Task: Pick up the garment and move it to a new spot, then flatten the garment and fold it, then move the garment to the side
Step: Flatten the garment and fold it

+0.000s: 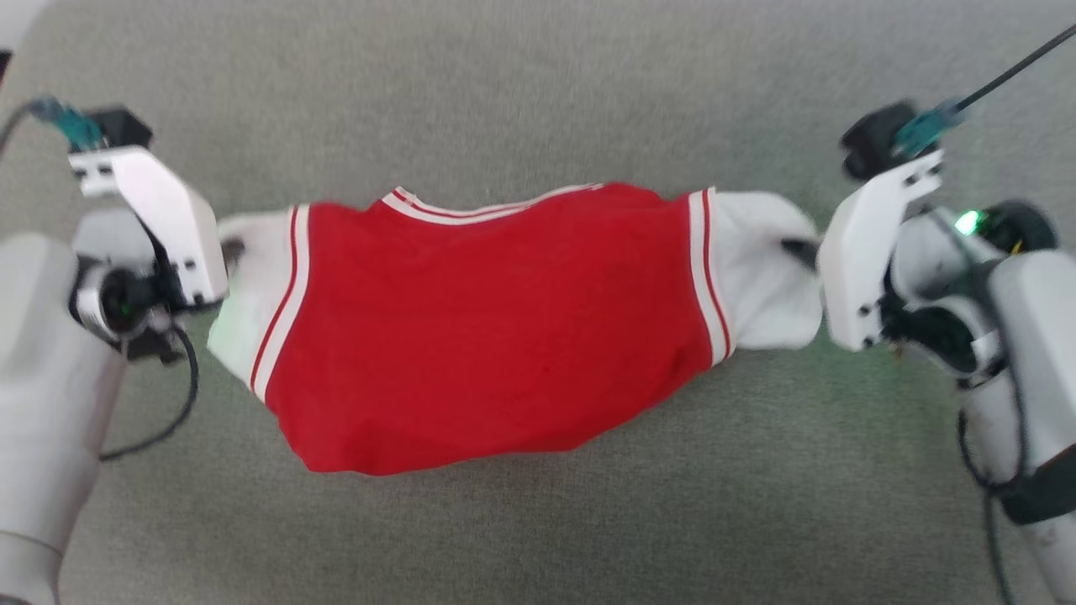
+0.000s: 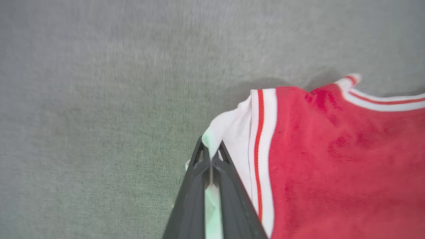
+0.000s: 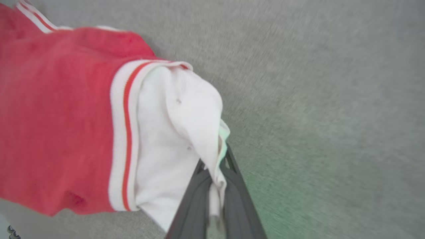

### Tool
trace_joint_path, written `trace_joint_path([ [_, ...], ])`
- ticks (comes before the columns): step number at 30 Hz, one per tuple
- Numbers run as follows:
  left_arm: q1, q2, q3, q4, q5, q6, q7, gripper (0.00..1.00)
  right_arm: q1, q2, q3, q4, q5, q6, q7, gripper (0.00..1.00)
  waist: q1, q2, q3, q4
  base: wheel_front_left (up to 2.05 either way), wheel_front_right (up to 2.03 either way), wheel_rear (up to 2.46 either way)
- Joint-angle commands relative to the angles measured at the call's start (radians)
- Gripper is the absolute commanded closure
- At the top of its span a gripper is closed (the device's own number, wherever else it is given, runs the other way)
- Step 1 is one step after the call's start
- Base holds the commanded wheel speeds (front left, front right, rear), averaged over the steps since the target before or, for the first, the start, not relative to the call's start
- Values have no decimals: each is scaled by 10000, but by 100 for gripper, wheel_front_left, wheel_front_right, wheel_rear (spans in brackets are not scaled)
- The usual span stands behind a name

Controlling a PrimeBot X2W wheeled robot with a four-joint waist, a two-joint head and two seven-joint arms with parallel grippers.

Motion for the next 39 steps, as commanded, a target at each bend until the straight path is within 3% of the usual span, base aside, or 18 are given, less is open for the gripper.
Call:
trace_joint_path([
  [1,-281,83,12,-161,128,37,38,100,-161,-66,-94,-236,129,-17,9,100,1,0,-466,-113,0,0,0],
  [8,-1191,352,-140,-1270,405,292,515,100,-922,-163,-781,-960,486,-14,-338,100,1,0,-1747,-374,0,0,0],
  [22,-2408,550,63,-2257,650,807,590,100,-2545,288,-1265,-656,-7,-14,-2145,100,1,0,-3297,-794,0,0,0],
  [32,-3073,602,102,-2557,831,905,369,100,-3696,373,-1183,-78,-69,-13,-2588,100,1,0,-3601,-1019,0,0,0],
  [39,-3441,460,130,-2645,859,844,26,100,-4284,396,-1160,543,-396,-13,-3128,100,1,0,-3223,-1106,0,0,0],
])
